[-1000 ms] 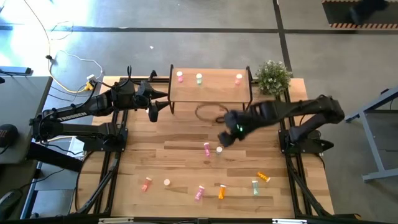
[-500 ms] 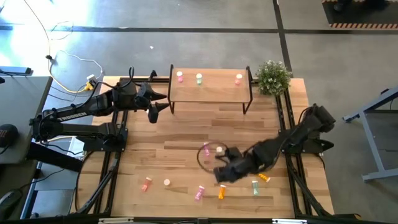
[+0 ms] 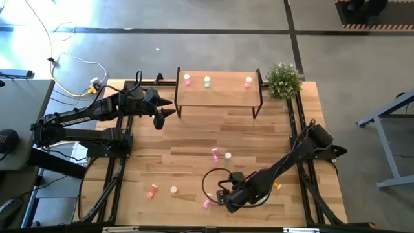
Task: Pick and place medicine bottles onto shelf by color
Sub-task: Put the center orange pill bottle on the shelf
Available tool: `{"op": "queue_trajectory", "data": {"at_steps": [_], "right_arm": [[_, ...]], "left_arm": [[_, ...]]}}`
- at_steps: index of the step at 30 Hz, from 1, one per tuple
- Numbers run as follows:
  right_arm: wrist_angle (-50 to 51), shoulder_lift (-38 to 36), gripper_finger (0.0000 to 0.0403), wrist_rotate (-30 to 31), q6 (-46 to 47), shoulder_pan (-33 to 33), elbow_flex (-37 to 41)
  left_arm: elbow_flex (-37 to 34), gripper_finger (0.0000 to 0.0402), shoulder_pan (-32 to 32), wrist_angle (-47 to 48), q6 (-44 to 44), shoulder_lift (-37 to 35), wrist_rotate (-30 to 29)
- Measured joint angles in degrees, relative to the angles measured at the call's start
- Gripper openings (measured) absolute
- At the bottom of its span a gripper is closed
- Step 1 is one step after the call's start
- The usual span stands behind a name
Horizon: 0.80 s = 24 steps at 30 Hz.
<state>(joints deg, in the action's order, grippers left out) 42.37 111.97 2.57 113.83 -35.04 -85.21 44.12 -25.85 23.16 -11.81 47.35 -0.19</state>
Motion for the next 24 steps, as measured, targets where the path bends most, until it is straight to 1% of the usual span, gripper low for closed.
{"op": "queue_trajectory", "data": {"at_steps": [12,16,24], "right_arm": [[-0.3,5.6,0.0229,-0.1,4.6,0.1,0.0],[-0.3,6.9,0.0205,-0.1,4.9,0.1,0.0],[0.1,7.8,0.0136,-0.4,6.5,0.3,0.0]], "left_arm": [[0.0,0.0215,0.0,-0.1,0.0,0.0,0.0],[0.0,0.0215,0.0,-0.2,0.0,0.0,0.0],[0.0,0.0215,0.0,-0.3,0.0,0.0,0.0]]}}
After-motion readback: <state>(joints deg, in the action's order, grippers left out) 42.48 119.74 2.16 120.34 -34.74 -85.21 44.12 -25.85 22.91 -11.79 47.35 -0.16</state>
